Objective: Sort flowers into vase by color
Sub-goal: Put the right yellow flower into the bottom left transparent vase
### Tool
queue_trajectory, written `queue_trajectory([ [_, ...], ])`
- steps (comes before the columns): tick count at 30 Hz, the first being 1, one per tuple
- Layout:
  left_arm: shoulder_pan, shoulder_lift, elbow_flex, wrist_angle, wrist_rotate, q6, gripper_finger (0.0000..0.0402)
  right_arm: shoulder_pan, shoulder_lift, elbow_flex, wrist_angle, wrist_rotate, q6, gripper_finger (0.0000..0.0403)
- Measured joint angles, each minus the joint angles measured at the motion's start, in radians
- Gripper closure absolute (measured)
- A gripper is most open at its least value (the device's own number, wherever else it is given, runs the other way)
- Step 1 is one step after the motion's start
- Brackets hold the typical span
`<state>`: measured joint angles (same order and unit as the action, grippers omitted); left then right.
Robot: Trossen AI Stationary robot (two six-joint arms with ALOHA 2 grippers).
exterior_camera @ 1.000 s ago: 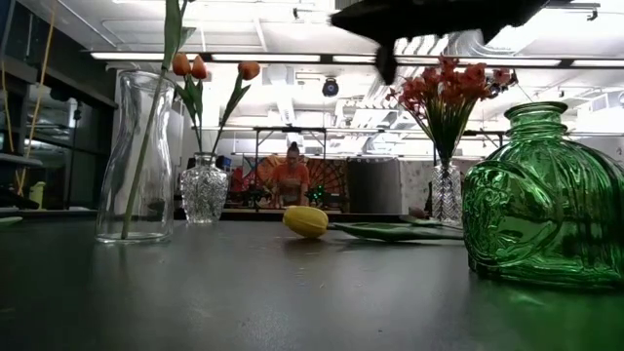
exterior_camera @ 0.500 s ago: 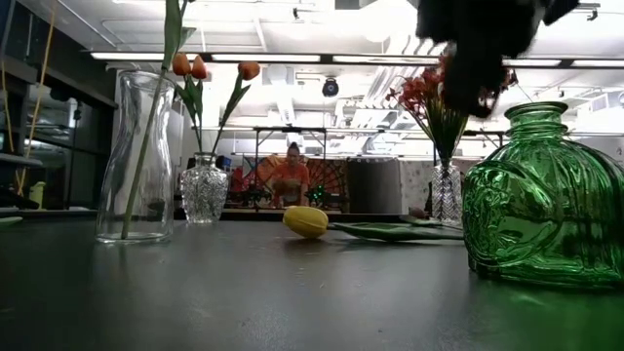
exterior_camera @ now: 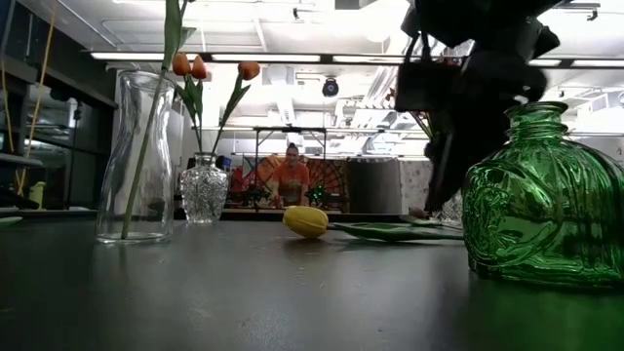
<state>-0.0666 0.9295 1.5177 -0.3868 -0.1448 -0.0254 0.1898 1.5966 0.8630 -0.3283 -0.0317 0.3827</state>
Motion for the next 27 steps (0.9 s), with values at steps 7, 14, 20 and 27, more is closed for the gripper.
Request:
queue_trajectory([
  [7, 0.000, 0.006, 0.000, -0.009, 0.000, -0.007, 0.0163, 0.001, 0.076, 0.045, -0.004, 0.045, -0.051, 0.0189],
  [14, 0.000, 0.006, 0.000, -0.009, 0.000, -0.007, 0.0163, 0.001, 0.153, 0.049, -0.001, 0.075, -0.055, 0.0207],
  [20, 0.000, 0.006, 0.000, -0.008, 0.000, -0.007, 0.0163, 0.009, 0.166, 0.053, -0.040, 0.161, -0.007, 0.0319],
  [27, 0.000, 0.006, 0.000, -0.005, -0.004, -0.007, 0.0163, -0.059, 0.084, 0.098, -0.137, 0.183, 0.056, 0.0398],
])
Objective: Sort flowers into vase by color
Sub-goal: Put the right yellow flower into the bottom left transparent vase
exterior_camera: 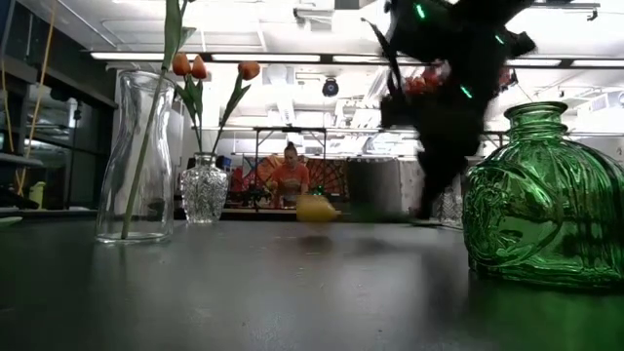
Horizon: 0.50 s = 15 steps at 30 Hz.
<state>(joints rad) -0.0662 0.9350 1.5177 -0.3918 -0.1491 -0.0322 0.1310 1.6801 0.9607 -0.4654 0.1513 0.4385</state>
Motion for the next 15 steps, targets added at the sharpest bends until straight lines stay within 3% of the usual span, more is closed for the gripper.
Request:
queue_trajectory([
  [3, 0.000, 0.000, 0.000, 0.000, -0.016, 0.000, 0.0163, -0.054, -0.097, 0.023, 0.080, 0.019, -0.021, 0.0400],
  [5, 0.000, 0.000, 0.000, 0.000, -0.021, 0.000, 0.0163, -0.099, -0.147, 0.009, 0.224, 0.012, -0.048, 0.0401],
  [9, 0.000, 0.000, 0.000, 0.000, -0.022, 0.000, 0.0163, -0.187, -0.178, -0.087, 0.845, -0.058, -0.040, 0.0402],
  [15, 0.000, 0.000, 0.000, 0.002, -0.022, -0.001, 0.0163, -0.223, 0.042, -0.145, 1.674, -0.105, 0.113, 0.0402],
])
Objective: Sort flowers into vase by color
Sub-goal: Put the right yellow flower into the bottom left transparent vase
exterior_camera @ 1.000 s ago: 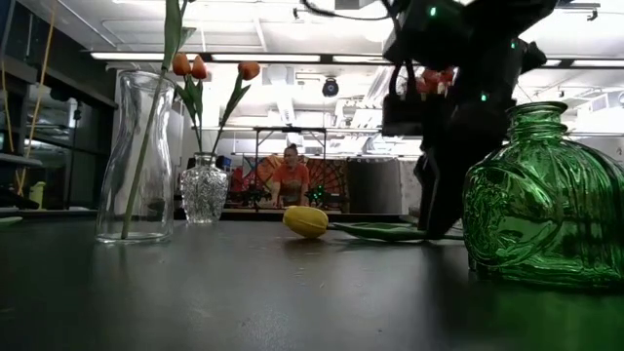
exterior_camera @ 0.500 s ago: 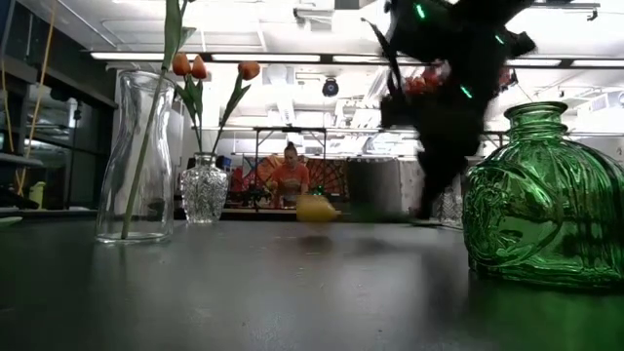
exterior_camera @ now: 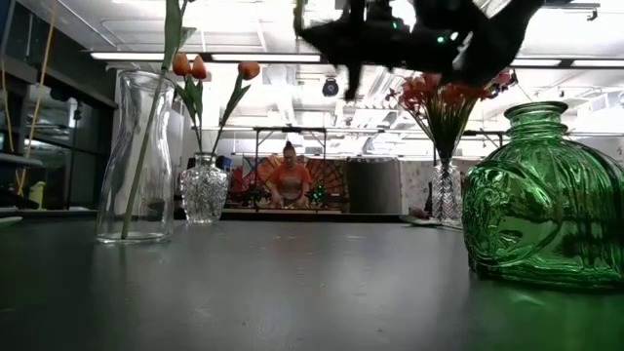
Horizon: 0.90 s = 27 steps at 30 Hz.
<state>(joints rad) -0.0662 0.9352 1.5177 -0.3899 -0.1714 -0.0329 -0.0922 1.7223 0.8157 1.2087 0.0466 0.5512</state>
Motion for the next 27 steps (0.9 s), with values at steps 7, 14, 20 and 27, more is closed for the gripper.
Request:
queue_trajectory([
  [7, 0.000, 0.000, 0.000, 0.030, -0.031, 0.000, 0.0163, 0.061, 0.203, 0.228, 0.341, -0.165, 0.021, 0.0402],
  [14, 0.000, 0.000, 0.000, 0.039, -0.060, 0.000, 0.0163, 0.066, 0.251, 0.423, 0.116, -0.323, -0.126, 0.0403],
  [20, 0.000, 0.000, 0.000, 0.050, -0.079, -0.001, 0.0163, 0.093, 0.280, 0.532, -0.060, -0.344, -0.254, 0.0403],
  [27, 0.000, 0.000, 0.000, 0.052, -0.079, -0.016, 0.0163, 0.116, 0.324, 0.574, -0.095, -0.343, -0.284, 0.0403],
])
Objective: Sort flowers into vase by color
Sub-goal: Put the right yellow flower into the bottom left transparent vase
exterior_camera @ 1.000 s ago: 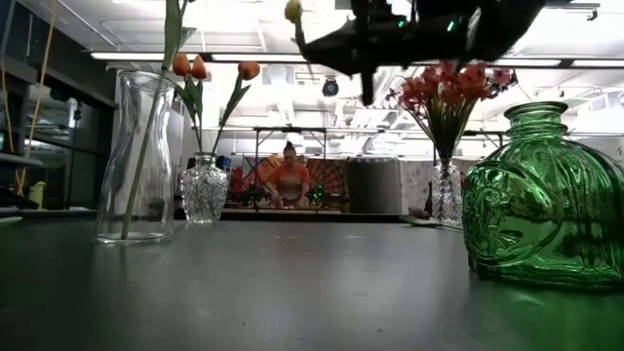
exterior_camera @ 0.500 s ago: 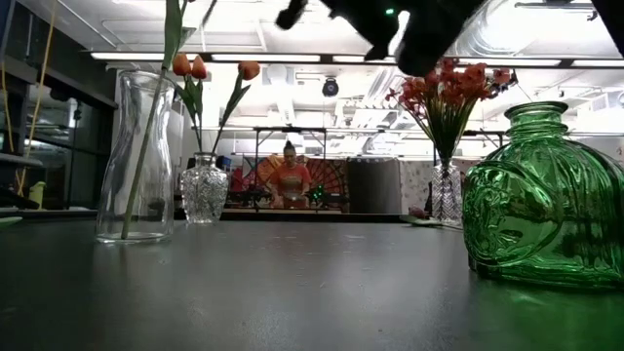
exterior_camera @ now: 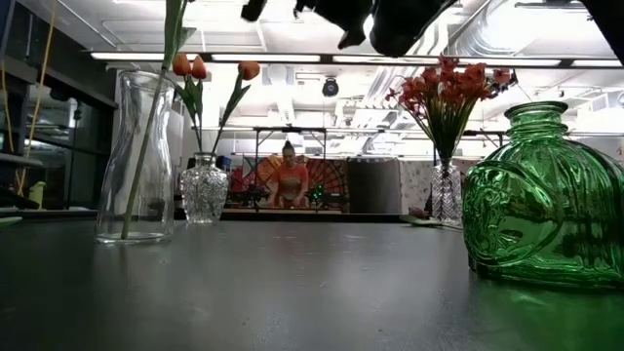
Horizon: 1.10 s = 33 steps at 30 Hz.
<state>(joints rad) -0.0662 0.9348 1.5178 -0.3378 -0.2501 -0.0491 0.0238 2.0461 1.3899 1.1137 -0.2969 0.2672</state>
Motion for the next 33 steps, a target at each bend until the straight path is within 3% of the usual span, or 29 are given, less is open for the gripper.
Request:
queue_trajectory([
  [12, 0.000, 0.000, 0.000, -0.002, 0.000, 0.000, 0.0163, 0.000, 0.051, -0.002, -0.045, 0.062, -0.006, 0.0403],
  [19, 0.000, 0.000, 0.000, -0.003, 0.000, 0.000, 0.0163, -0.003, 0.051, -0.002, -0.158, 0.064, 0.030, 0.0398],
  [22, 0.000, 0.000, 0.000, -0.003, 0.000, 0.000, 0.0163, -0.013, 0.045, -0.002, -0.218, 0.049, 0.074, 0.0367],
  [26, 0.000, 0.000, 0.000, -0.007, 0.000, 0.001, 0.0163, -0.019, 0.031, -0.002, -0.251, 0.023, 0.082, 0.0295],
  [33, 0.000, 0.000, 0.000, -0.008, 0.000, 0.008, 0.0163, -0.028, -0.060, -0.002, -0.434, -0.057, -0.008, 0.0175],
])
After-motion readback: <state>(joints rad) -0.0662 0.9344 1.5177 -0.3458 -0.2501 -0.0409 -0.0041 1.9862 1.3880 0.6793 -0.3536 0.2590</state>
